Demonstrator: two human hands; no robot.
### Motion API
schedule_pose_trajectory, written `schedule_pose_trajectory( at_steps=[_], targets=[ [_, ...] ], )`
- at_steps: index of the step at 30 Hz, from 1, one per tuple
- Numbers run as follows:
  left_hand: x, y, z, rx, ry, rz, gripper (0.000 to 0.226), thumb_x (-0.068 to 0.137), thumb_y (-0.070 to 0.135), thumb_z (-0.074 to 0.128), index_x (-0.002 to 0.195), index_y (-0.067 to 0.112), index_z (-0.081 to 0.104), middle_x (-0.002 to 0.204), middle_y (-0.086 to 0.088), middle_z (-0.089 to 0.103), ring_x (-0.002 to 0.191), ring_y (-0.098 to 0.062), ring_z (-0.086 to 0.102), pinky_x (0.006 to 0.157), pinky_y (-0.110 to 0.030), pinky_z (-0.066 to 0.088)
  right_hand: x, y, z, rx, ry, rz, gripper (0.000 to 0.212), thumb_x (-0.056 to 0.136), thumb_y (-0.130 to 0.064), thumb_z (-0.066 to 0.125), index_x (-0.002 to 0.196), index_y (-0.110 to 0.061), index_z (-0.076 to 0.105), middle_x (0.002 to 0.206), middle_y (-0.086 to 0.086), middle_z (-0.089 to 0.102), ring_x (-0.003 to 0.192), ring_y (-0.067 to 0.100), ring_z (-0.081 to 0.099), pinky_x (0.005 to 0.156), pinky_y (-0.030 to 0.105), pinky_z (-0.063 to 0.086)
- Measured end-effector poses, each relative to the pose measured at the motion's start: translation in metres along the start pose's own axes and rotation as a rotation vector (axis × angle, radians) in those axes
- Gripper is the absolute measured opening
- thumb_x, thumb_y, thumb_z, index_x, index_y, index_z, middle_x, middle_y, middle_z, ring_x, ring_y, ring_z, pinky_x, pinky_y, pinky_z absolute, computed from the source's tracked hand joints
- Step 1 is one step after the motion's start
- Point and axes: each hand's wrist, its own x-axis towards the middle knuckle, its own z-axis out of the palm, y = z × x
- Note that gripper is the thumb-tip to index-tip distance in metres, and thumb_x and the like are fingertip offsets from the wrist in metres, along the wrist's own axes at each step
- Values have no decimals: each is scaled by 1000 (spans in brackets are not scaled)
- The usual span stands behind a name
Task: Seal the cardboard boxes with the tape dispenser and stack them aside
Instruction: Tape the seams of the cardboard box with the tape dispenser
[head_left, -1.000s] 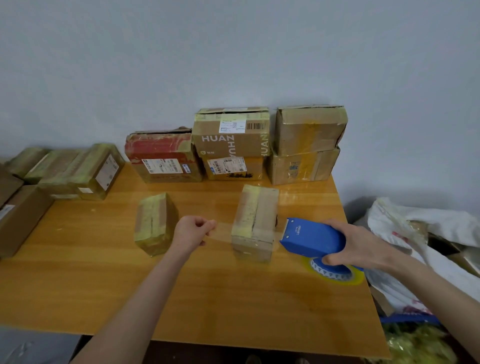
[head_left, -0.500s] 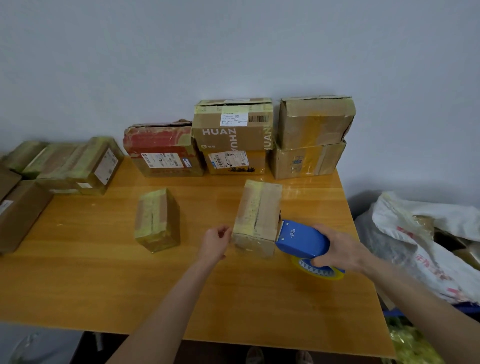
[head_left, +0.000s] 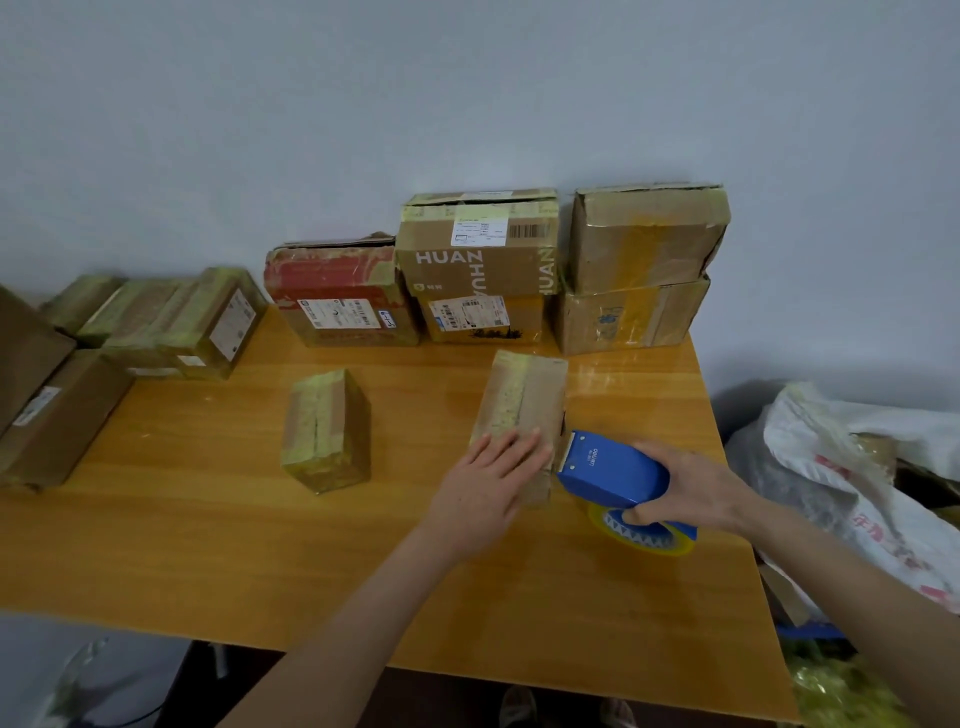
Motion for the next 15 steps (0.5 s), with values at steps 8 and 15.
schedule_pose_trajectory(
  at_steps=[8,15],
  targets=[
    [1,-3,3,77,-47,-37,70,99,32,36,146,38,-15,159,11,-12,147,-10,-11,118,-31,-12,-24,19,-3,143,-1,-18,70,56,-57,71,120,-52,41,105,-19,59,91,1,61,78,29,55],
    [1,-5,2,77,-37,-33,73,99,29,40,146,38,-15,159,11,-10,148,-11,-7,117,-30,-13,-28,23,-11,-116,-76,13,67,64,-53,69,123,-50,37,102,-16,60,91,7,61,78,36,54]
  ],
)
